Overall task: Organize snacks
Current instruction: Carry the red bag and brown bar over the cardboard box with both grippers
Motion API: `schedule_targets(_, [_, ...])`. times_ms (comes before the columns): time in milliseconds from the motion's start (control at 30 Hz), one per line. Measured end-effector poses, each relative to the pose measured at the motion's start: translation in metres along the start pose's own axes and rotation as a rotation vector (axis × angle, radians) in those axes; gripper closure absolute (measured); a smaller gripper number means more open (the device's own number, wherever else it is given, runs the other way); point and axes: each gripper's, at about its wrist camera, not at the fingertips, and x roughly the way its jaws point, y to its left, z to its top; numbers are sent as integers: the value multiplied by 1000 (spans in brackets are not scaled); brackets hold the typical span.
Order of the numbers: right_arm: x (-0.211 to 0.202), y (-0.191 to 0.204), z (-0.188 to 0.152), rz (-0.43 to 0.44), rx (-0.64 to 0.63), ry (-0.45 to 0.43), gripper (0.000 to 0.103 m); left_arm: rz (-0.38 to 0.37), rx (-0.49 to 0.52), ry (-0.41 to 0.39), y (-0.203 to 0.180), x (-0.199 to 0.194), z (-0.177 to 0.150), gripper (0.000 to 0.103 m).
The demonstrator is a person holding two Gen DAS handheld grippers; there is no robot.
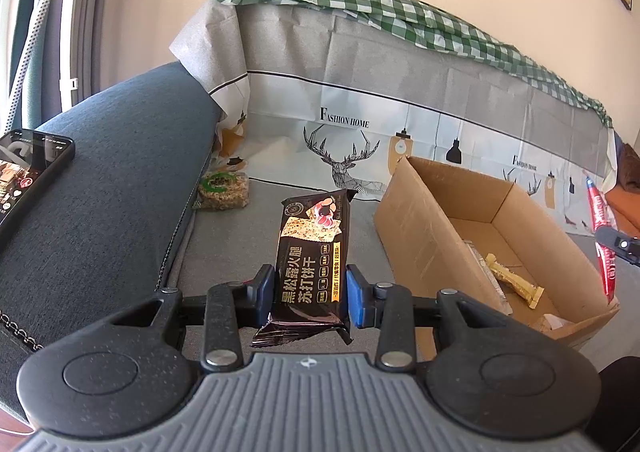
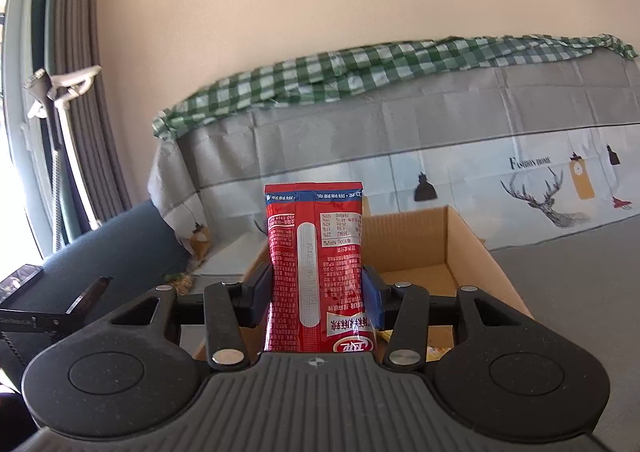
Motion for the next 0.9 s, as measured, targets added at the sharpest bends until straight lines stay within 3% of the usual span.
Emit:
schedule_targets(233, [22,-9,-4,-110,12,113,54,16,22,53,-11,10,4,62])
schedule_targets(567, [30,-11,-3,-106,18,125,54,-65,2,43,-59,15,19,62])
schedule_targets(900, [31,-18,-4,-83,41,120,54,-159,107,-16,-144,23,42,62])
